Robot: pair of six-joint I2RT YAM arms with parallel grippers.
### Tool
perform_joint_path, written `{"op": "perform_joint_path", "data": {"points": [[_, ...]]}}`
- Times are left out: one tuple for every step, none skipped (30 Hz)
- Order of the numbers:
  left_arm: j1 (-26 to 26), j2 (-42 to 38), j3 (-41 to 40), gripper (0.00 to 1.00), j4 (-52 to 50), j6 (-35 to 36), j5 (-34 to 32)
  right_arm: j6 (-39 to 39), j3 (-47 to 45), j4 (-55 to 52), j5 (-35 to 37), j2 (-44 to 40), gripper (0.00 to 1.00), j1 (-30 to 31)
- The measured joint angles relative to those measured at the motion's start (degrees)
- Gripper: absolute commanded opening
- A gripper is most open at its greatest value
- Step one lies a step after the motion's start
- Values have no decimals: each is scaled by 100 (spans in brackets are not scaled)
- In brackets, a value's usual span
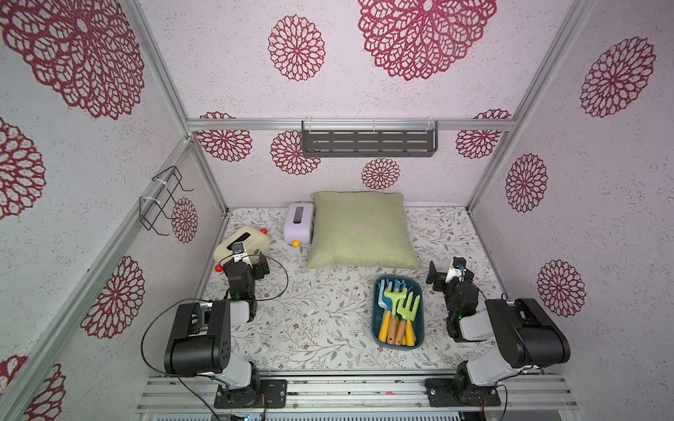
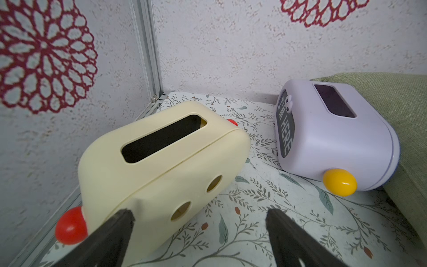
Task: Put the rake into the storage box
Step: Reset both arms
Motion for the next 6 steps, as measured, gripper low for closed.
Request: {"op": "perform_joint_path", "data": {"points": [[0, 0, 0, 97, 2, -2, 0, -2, 0, -9, -2, 0, 99, 0], [0, 0, 0, 97, 0, -7, 0, -2, 0, -20, -2, 0, 99, 0], [0, 0, 0, 97, 2, -7, 0, -2, 2, -37, -13, 0, 99, 0], [0, 0, 0, 98, 0, -7, 0, -2, 2, -48, -20, 0, 99, 0], [0, 0, 0, 97, 0, -9, 0, -2, 2, -59, -28, 0, 99, 0], [0, 0, 0, 97, 0, -9, 0, -2, 2, -63, -37, 0, 99, 0]]}}
